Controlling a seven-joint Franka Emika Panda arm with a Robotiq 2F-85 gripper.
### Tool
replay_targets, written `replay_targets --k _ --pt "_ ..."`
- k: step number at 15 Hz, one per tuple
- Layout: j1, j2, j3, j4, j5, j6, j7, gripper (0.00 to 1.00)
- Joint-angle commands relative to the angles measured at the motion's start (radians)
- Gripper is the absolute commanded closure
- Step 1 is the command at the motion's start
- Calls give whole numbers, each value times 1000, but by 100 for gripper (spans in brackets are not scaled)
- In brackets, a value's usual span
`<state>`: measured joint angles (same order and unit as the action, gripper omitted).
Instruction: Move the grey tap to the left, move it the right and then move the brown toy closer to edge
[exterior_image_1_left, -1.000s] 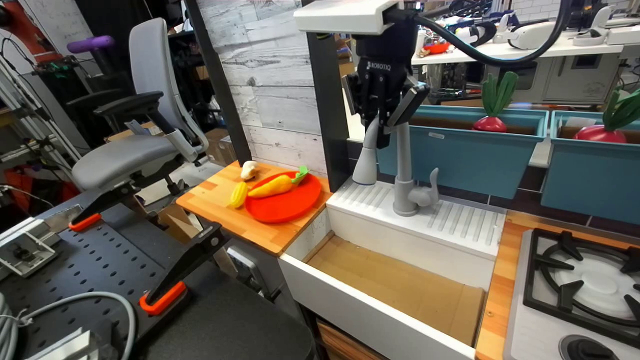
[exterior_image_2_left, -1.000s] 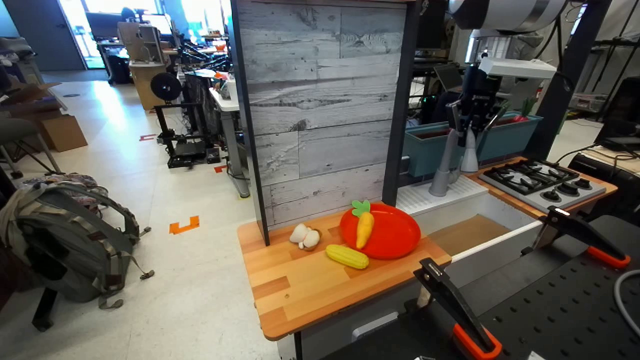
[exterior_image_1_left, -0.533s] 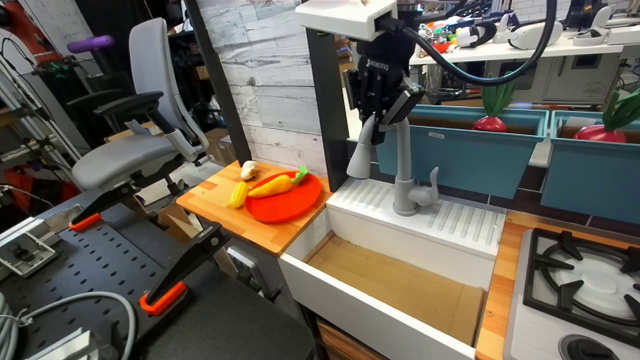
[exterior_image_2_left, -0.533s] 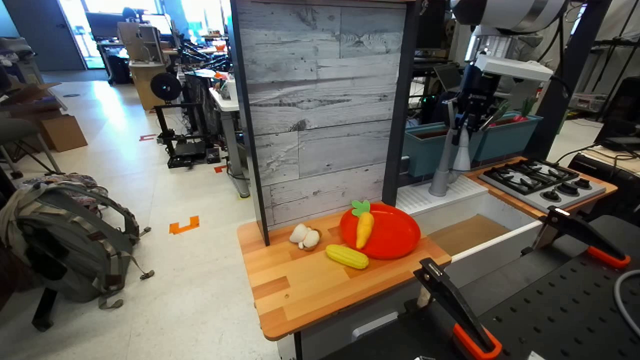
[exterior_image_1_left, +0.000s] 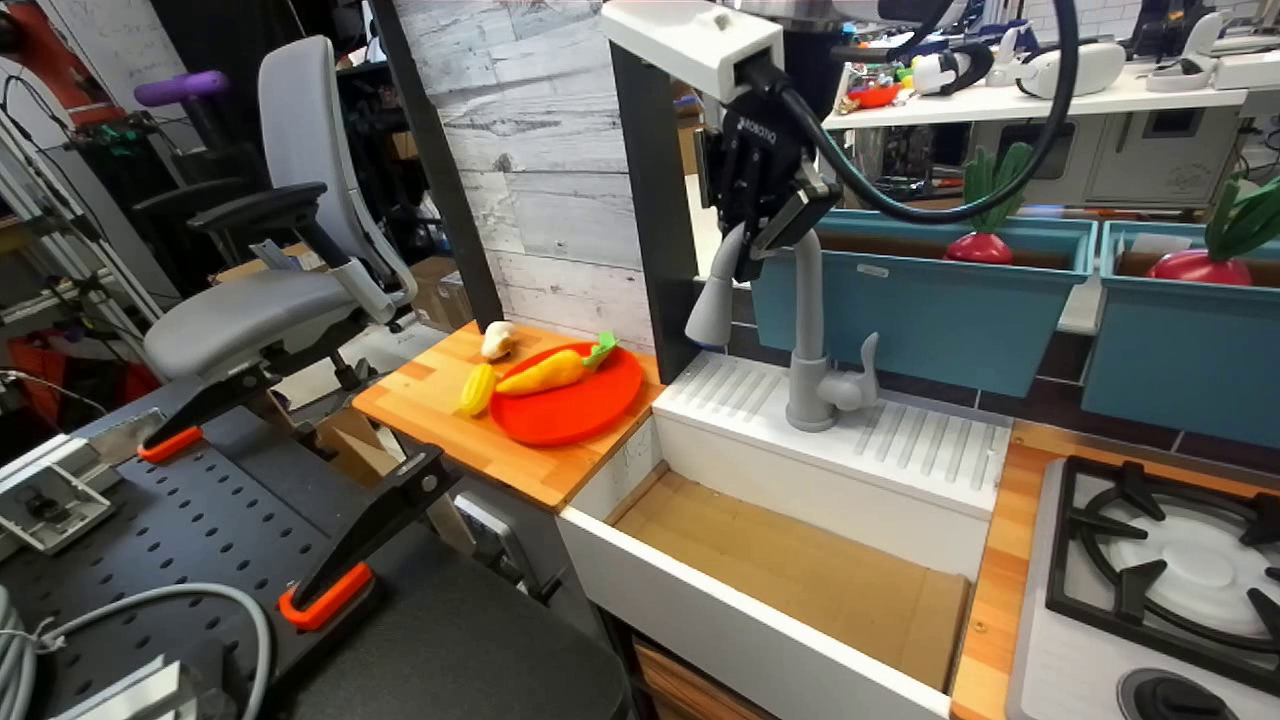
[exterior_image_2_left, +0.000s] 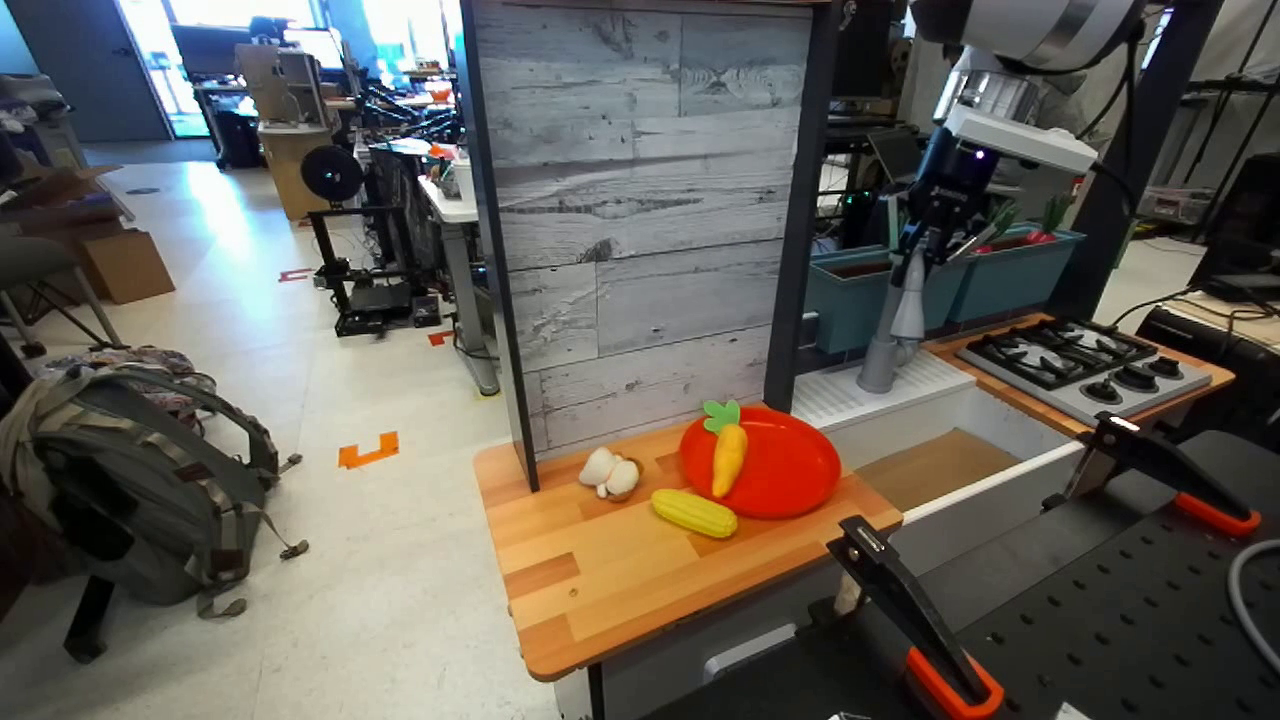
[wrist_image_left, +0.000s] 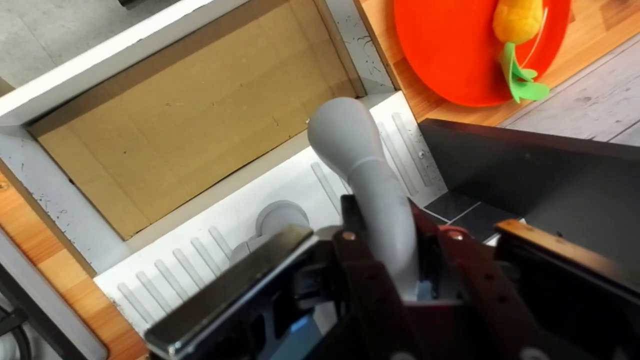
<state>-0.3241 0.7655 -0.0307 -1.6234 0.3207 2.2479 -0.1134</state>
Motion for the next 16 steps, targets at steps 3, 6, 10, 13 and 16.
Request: replay_targets --k 3,6,10,13,16 --pt "0 -3 62 45 82 -42 23 45" --pt "5 -1 63 43 73 -40 21 23" --pt "8 6 67 49 64 -45 23 0" --pt "17 11 61 55 45 -59 31 0" --pt "18 4 52 55 32 -85 31 0"
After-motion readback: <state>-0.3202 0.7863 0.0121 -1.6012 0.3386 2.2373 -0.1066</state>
